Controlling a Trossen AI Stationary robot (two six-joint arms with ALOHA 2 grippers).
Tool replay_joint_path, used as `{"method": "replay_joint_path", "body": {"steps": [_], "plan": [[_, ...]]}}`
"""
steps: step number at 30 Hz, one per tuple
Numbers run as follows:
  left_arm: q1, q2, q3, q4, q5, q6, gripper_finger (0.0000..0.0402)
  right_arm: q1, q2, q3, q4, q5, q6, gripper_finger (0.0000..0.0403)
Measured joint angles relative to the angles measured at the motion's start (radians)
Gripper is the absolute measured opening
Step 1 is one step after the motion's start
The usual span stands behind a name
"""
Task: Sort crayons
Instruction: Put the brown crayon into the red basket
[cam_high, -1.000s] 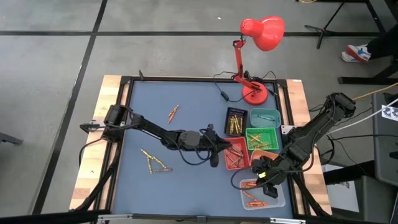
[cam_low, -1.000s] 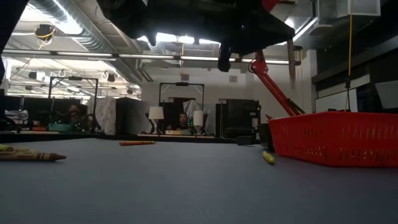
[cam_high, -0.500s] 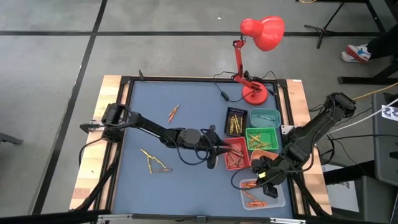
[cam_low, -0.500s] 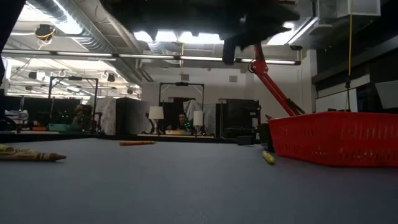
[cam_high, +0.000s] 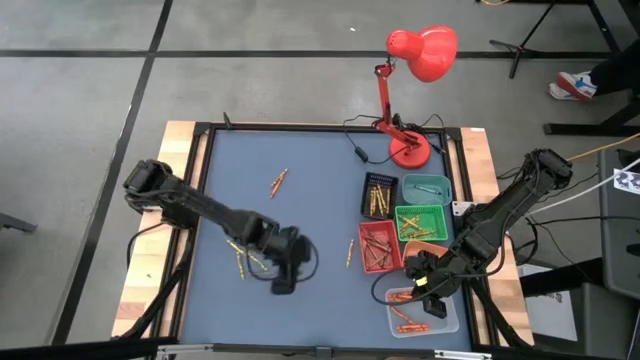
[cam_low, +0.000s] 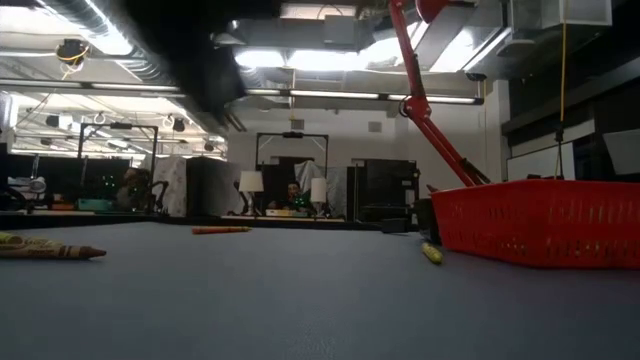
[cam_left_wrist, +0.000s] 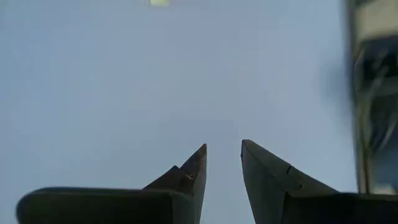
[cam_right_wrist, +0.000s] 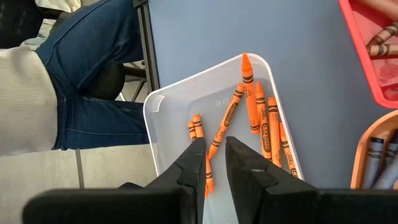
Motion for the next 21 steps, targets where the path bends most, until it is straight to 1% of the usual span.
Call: {"method": "replay_joint_path", "body": {"steps": [2,6,11,17,21], "plan": [[-0.049,0.0,0.0,-0.123,-0.008,-0.062,0.0085,0.0,0.0,0.0,0.001,0.0,0.0,0.006],[-0.135,0.015,-0.002,-0.287,-0.024,-0.155,0.0085,0.0,0.0,0.0,0.001,0.0,0.0,0.006],[-0.199,0.013,-0.023,-0.394,-0.045,-0.242,0.0085,0.0,0.0,0.0,0.009,0.0,0.0,0.006],[-0.235,0.013,-0.099,-0.388,-0.045,-0.308,0.0085,0.0,0.0,0.0,0.024,0.0,0.0,0.006],[-0.239,0.013,-0.169,-0.312,-0.045,-0.324,0.0085,0.0,0.0,0.0,0.024,0.001,0.0,0.006]]}}
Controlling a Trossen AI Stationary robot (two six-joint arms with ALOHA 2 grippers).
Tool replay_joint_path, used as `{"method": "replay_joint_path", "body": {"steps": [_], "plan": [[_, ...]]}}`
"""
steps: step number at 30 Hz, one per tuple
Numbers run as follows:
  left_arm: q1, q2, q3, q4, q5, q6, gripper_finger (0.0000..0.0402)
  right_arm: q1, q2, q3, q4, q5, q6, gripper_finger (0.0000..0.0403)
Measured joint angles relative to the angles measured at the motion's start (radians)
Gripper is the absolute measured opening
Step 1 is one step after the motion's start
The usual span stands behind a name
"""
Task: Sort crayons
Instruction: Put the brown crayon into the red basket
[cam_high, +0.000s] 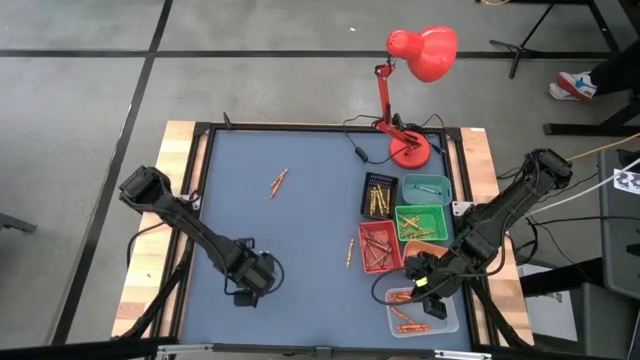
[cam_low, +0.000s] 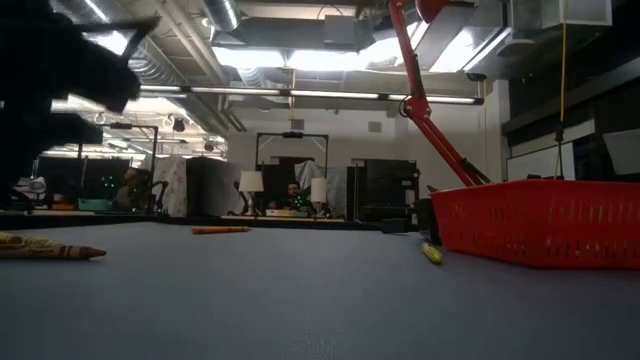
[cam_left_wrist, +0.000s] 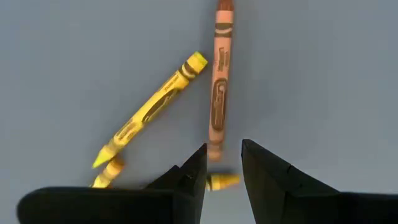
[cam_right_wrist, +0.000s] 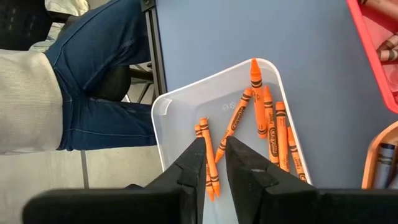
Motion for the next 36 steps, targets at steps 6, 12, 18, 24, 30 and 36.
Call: {"method": "replay_joint_path", "body": {"steps": [6,12,18,24,30,36], "plan": [[0.014,-0.001,-0.085,0.132,0.006,-0.003,0.0085,0.0,0.0,0.0,0.0,0.005,0.0,0.006],[0.021,-0.005,-0.1,0.145,0.008,0.0,0.0076,0.0,0.0,0.0,0.0,0.098,0.0,0.006],[0.015,-0.003,-0.101,0.161,0.013,0.0,0.0028,0.0,0.001,0.0,0.001,0.325,-0.002,0.006],[0.015,-0.002,-0.103,0.182,0.012,0.001,0.0005,0.0,0.002,0.0,0.001,0.486,-0.031,0.006],[0.015,0.001,-0.086,0.187,0.018,0.008,0.0003,0.0,0.002,0.0,0.001,0.506,-0.081,0.006],[0.015,0.004,-0.026,0.232,0.007,0.08,0.0002,0.0,0.002,0.0,0.023,0.512,-0.082,0.007]]}}
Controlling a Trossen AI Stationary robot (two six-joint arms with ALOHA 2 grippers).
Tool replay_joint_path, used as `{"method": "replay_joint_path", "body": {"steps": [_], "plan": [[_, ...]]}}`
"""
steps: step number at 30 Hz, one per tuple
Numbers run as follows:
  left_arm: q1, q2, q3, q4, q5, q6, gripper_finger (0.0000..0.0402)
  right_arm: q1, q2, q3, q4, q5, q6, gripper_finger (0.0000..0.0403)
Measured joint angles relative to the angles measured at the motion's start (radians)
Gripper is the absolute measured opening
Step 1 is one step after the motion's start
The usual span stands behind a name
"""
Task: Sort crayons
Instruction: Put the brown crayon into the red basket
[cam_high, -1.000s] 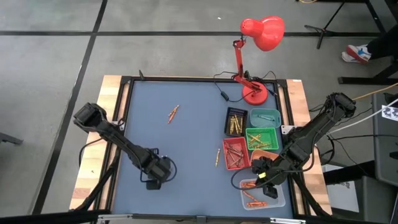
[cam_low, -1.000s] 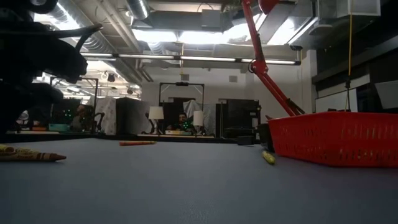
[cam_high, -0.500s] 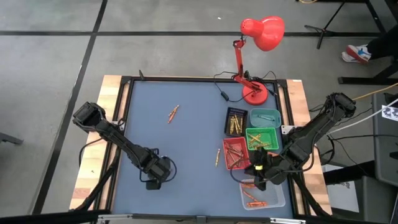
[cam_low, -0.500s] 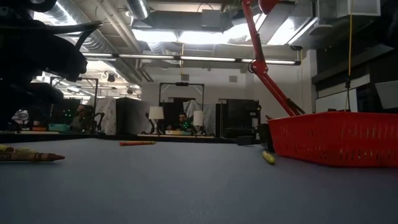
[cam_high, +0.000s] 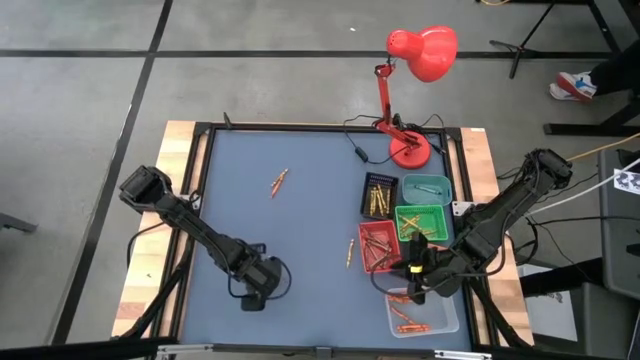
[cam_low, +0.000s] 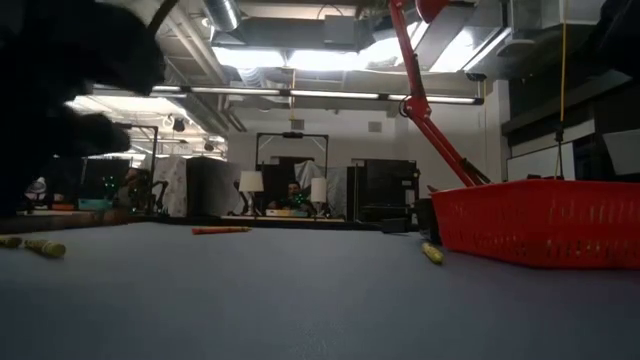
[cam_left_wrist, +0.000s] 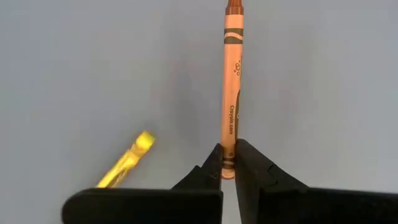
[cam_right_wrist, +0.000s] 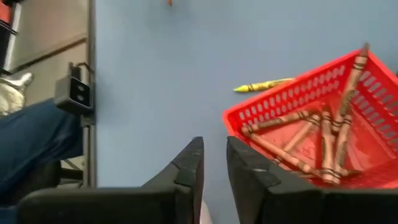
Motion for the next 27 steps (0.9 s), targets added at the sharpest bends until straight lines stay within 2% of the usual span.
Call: {"method": "replay_joint_path", "body": {"steps": [4,10,21,27], "plan": [[0.014,0.001,0.035,0.063,-0.014,0.044,0.0002,-0.002,0.0,0.0,0.063,0.008,-0.031,0.0108],[0.042,0.0,0.074,0.208,-0.098,0.138,0.0001,-0.044,0.0,0.001,0.125,0.051,-0.169,0.0157],[0.103,-0.002,0.08,0.462,-0.221,0.291,0.0001,-0.135,0.0,0.001,0.18,0.061,-0.365,0.0159],[0.13,-0.002,0.08,0.57,-0.333,0.355,0.0001,-0.14,0.0,0.001,0.223,0.052,-0.516,0.0159]]}}
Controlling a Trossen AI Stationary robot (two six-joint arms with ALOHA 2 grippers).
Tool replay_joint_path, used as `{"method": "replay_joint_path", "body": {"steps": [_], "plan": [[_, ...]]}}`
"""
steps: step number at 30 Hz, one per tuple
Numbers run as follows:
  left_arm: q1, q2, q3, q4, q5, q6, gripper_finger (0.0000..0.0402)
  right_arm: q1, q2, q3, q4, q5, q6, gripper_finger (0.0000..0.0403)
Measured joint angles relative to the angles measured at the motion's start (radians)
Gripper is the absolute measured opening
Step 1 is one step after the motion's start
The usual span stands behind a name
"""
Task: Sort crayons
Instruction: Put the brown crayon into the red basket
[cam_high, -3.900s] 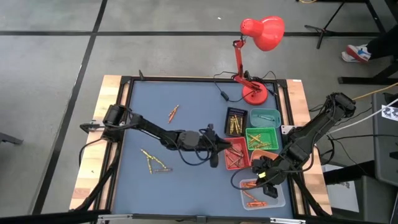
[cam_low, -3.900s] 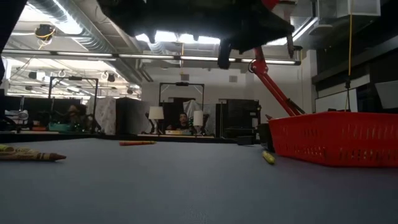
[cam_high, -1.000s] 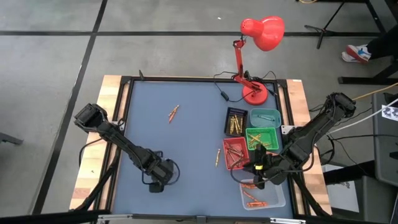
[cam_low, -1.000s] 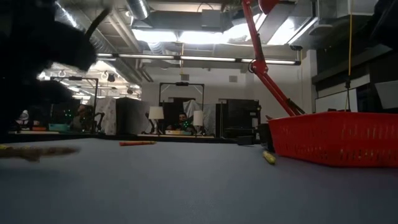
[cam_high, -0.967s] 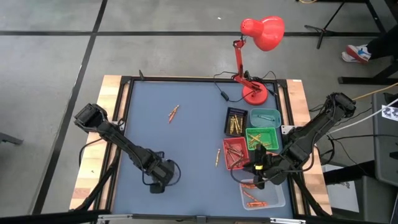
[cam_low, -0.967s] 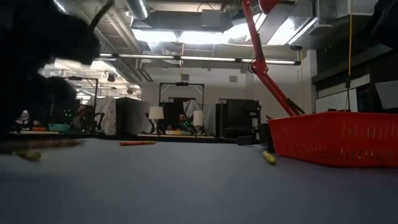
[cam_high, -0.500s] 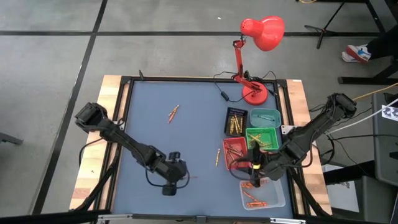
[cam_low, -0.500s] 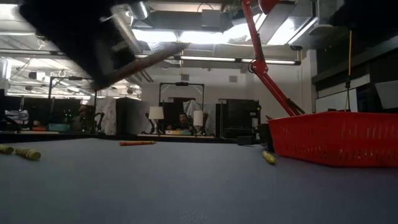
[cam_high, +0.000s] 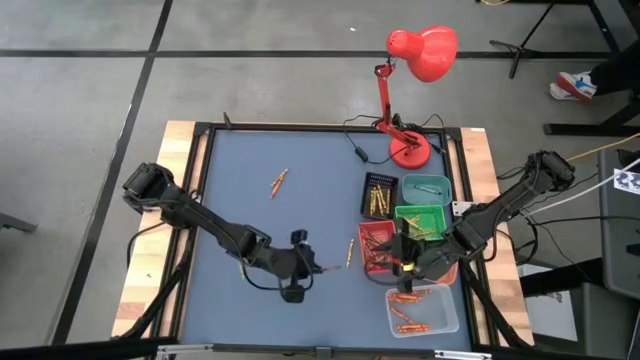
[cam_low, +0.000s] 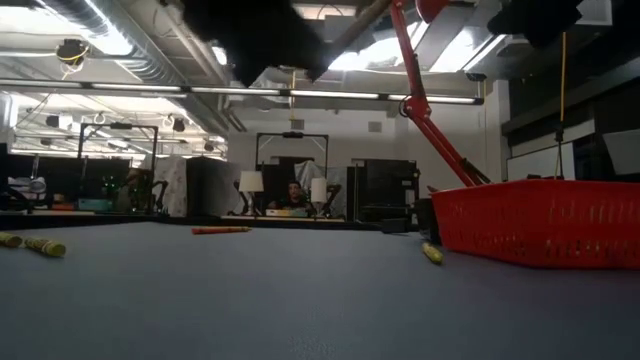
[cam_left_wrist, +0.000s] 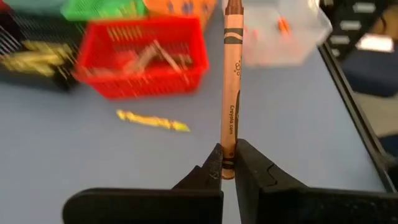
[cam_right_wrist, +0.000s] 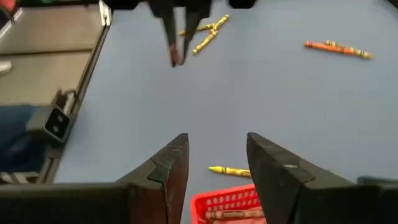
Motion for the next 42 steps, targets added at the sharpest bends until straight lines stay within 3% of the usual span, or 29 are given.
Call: {"method": "replay_joint_path", "body": {"steps": [10,17,26,32,36,42], "plan": [[0.059,0.0,0.0,0.257,-0.053,0.151,0.0001,-0.001,0.0,0.0,0.15,0.046,-0.207,0.0159],[0.093,-0.002,0.001,0.415,-0.053,0.258,0.0004,-0.073,0.001,0.0,0.329,0.049,-0.295,0.0159],[0.125,-0.002,0.002,0.463,-0.051,0.283,0.0006,-0.179,0.01,0.0,0.473,-0.185,-0.366,0.0159],[0.137,-0.002,0.002,0.458,-0.049,0.284,0.0007,-0.196,0.052,0.0,0.527,-0.203,-0.399,0.0157],[0.137,-0.002,0.002,0.449,-0.047,0.284,0.0007,-0.197,0.073,0.0,0.527,-0.191,-0.399,0.0135],[0.137,-0.002,0.002,0.441,-0.047,0.284,0.0008,-0.197,0.075,0.0,0.522,-0.156,-0.399,0.006]]}}
